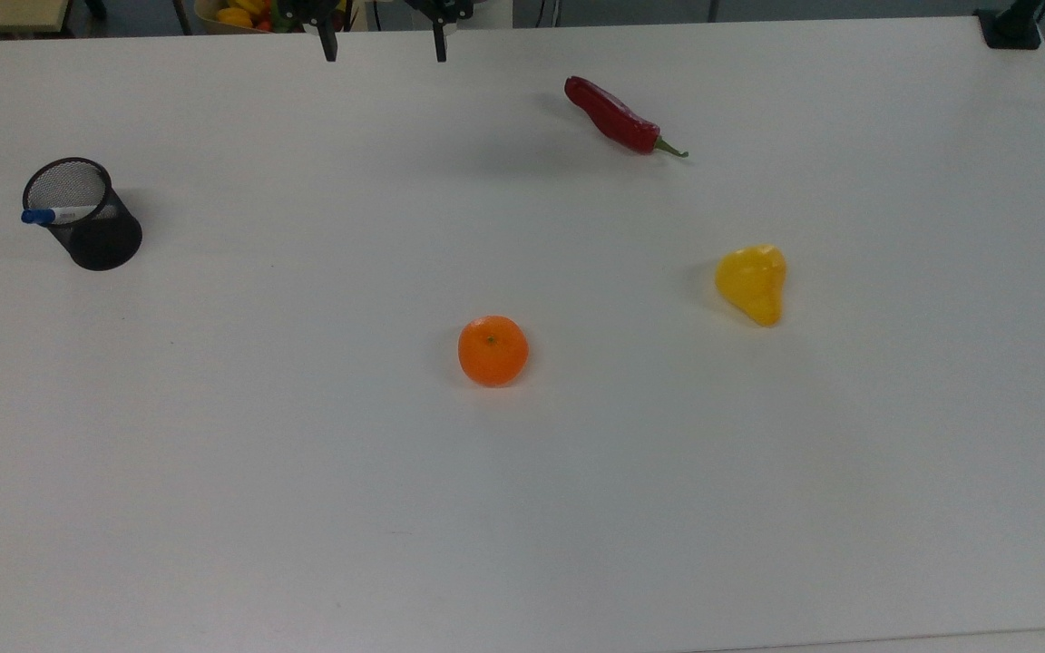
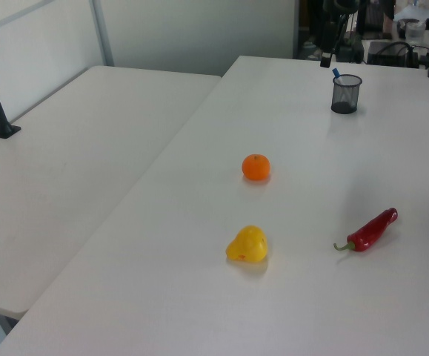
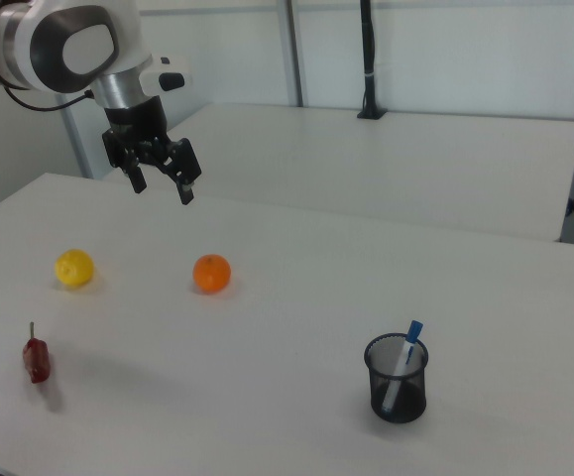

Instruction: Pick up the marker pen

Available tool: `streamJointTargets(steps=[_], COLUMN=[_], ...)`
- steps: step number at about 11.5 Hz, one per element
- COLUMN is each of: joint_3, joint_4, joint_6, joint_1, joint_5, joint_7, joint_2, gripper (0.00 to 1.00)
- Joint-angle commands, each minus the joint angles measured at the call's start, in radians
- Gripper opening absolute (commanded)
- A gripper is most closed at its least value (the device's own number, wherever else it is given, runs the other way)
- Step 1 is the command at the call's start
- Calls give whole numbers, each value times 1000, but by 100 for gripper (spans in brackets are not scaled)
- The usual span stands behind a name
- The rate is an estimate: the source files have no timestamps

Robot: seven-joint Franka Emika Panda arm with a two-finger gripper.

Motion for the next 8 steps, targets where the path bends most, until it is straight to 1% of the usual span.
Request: streamJointTargets(steps=[1, 8], joint_3=[-10, -14], joint_4=[-2, -10], joint_6=[4, -4], joint_1=[9, 12], joint_5=[17, 17], joint_7=[7, 0], joint_2=[-9, -17], gripper=[100, 100])
